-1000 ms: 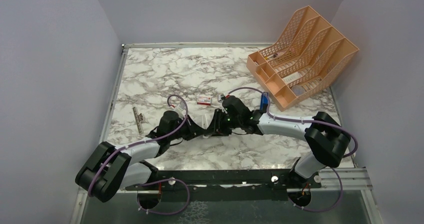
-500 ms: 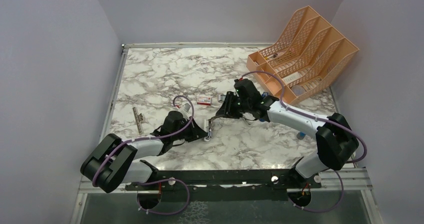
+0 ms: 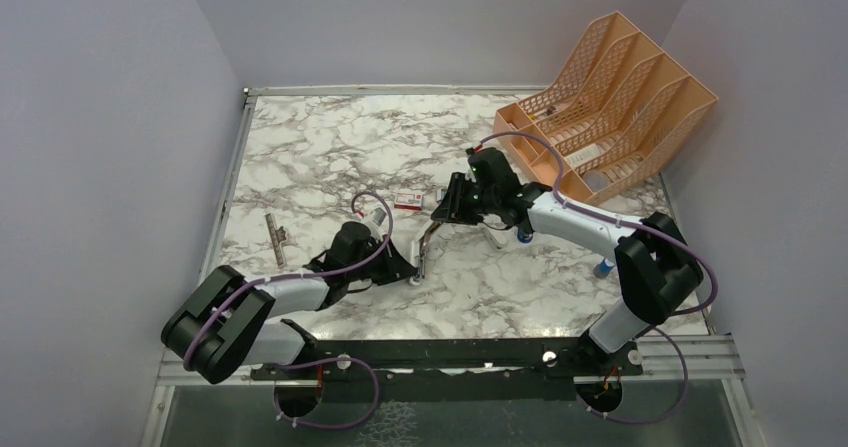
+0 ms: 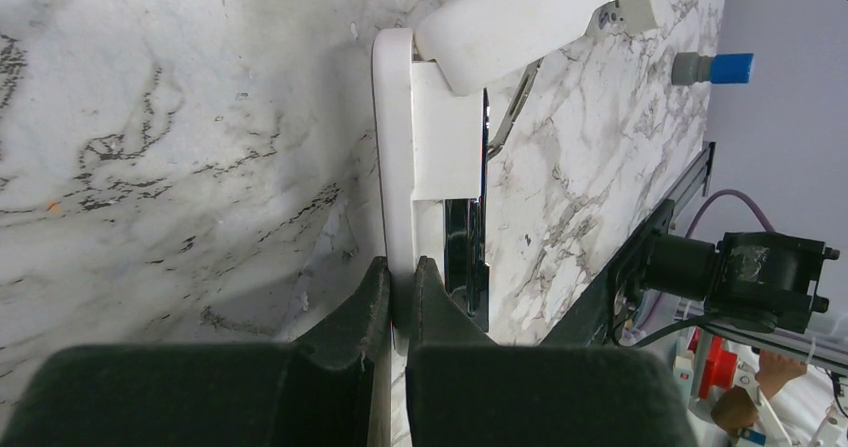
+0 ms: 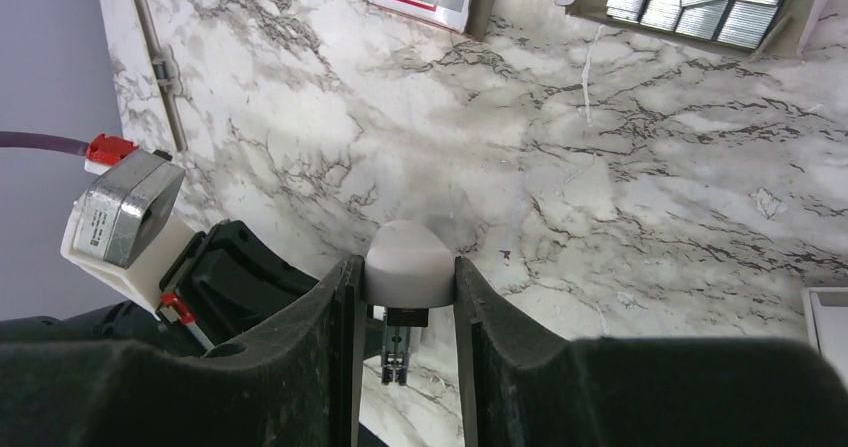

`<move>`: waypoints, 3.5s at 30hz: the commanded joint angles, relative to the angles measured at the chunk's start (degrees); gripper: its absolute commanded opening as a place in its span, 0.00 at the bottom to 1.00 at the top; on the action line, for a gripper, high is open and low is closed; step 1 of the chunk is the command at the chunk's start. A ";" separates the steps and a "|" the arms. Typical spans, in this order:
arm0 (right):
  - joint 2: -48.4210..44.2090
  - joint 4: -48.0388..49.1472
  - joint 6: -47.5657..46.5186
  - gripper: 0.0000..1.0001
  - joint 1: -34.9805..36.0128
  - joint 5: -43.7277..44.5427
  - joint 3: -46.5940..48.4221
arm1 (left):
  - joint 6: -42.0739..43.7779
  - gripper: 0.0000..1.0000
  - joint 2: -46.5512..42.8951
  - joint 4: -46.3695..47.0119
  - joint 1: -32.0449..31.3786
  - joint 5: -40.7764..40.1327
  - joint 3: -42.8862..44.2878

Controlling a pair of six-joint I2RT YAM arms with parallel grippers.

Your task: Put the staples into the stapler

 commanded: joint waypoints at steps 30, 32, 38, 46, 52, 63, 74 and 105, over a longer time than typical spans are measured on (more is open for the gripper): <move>2.38 14.54 6.15 0.70 8.08 0.39 -10.16 | -1.00 0.00 2.52 0.74 -0.81 0.52 3.45; 2.74 14.93 6.79 0.67 8.55 1.73 -10.17 | -1.10 0.00 2.63 0.74 -0.82 0.59 3.45; 5.18 13.89 6.65 0.64 9.61 3.29 -8.55 | -0.98 0.00 2.60 0.74 -0.83 0.62 3.62; 8.09 13.83 7.57 0.53 11.00 4.60 -7.08 | -0.86 0.00 2.73 0.74 -0.83 0.69 3.63; 9.57 14.23 7.86 0.57 11.67 4.24 -5.98 | -0.92 0.00 2.80 0.74 -0.81 0.64 3.54; 13.18 3.45 5.61 0.38 14.80 13.84 0.43 | -0.96 0.08 1.93 0.69 -0.80 0.35 3.33; 16.62 -5.78 1.29 0.31 16.81 24.33 8.87 | -3.18 0.33 -5.15 -19.70 -0.53 -15.21 6.29; 26.70 -16.72 -1.89 0.50 20.80 33.61 26.52 | -7.35 0.61 -19.78 -49.34 0.58 -46.51 14.61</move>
